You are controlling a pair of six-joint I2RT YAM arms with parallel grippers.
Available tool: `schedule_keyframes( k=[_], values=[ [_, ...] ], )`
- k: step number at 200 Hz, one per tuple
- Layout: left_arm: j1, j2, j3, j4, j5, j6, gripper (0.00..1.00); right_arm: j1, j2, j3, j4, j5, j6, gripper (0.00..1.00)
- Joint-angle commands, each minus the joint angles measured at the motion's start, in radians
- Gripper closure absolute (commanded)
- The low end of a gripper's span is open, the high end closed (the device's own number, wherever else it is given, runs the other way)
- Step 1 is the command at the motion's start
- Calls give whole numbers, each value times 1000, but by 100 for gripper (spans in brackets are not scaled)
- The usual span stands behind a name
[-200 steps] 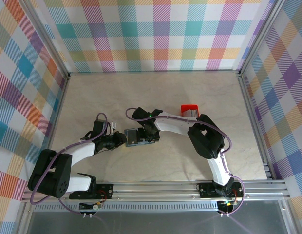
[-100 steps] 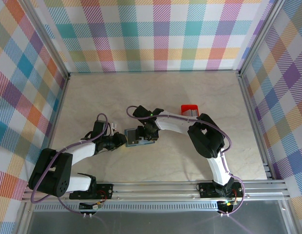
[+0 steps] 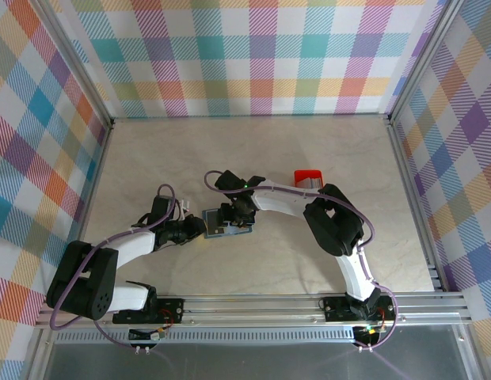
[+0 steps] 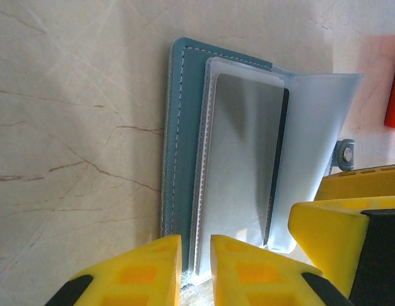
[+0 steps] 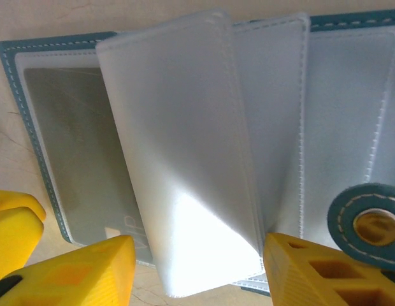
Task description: Put the credit cards into the card holder
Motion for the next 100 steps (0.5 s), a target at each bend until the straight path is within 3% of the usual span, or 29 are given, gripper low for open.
schedule_keyframes(
  k=[1,100],
  values=[
    [7,-13,-21,-5,13,20,81,-1,28,24,29,-31,-11,46],
    [7,-48,-11,-42,-8,23,81,11,15,40,67,-53,-71,54]
  ],
)
